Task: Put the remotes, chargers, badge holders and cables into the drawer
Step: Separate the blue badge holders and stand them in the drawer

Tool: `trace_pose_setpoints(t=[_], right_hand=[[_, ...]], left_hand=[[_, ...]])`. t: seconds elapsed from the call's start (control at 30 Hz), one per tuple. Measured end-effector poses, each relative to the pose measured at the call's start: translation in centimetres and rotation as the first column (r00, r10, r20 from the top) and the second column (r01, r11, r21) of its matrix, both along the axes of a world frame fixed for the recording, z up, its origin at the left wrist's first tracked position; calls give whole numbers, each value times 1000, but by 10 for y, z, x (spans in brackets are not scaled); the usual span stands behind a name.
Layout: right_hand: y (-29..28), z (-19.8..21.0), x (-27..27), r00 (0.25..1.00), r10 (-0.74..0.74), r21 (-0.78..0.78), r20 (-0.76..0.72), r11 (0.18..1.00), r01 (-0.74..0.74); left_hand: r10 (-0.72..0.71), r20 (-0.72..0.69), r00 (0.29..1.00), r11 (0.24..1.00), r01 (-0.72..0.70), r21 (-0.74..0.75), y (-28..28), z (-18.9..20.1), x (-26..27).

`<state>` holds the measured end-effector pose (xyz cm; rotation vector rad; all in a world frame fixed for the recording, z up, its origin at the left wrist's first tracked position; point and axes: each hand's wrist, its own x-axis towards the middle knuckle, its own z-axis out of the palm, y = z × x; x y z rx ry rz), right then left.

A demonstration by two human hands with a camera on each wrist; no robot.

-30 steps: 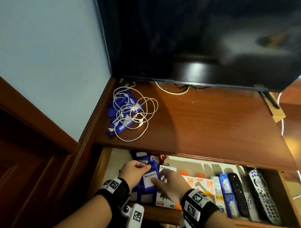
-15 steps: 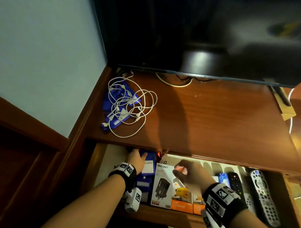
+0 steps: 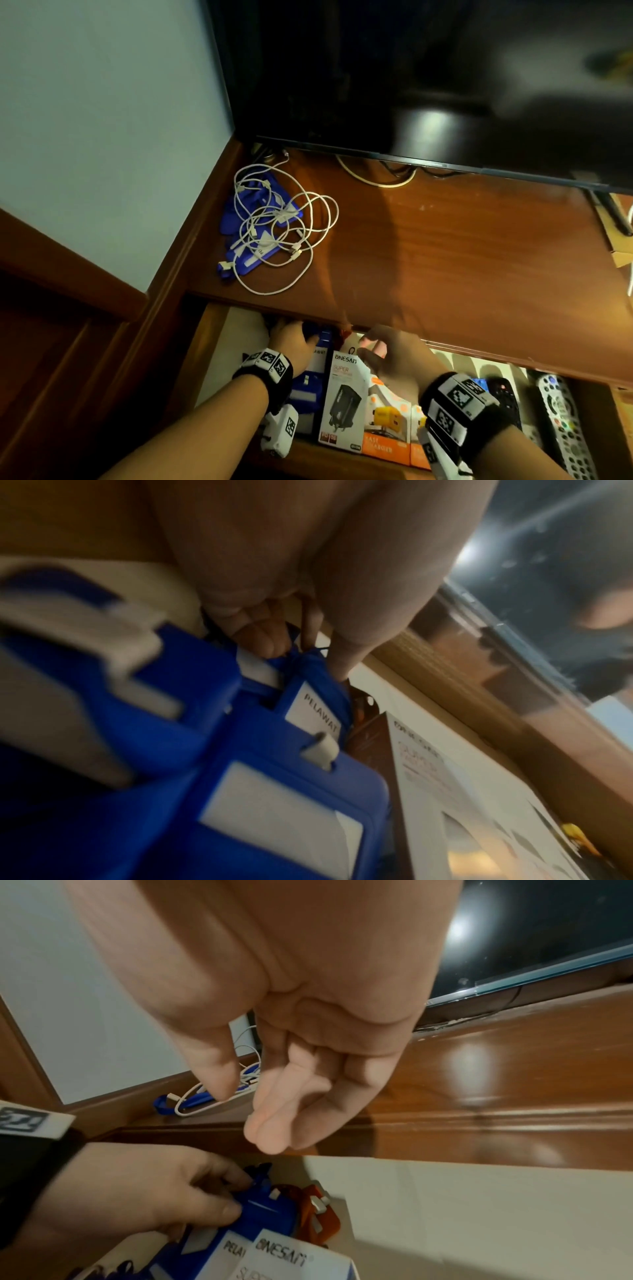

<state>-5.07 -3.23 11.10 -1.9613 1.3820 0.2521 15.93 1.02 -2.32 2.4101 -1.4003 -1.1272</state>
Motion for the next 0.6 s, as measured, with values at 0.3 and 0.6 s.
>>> trace_pose_setpoints(t=[0.3,0.6], right_hand=[[-20,5,26,995,71,-78,65,995,-66],[-46,13,55,990,143,-80,7,987,-142]], left_hand=[[99,119,988,981,-117,154,15,1,54],[92,-115,989,985,-73,157,-6,-10,72]])
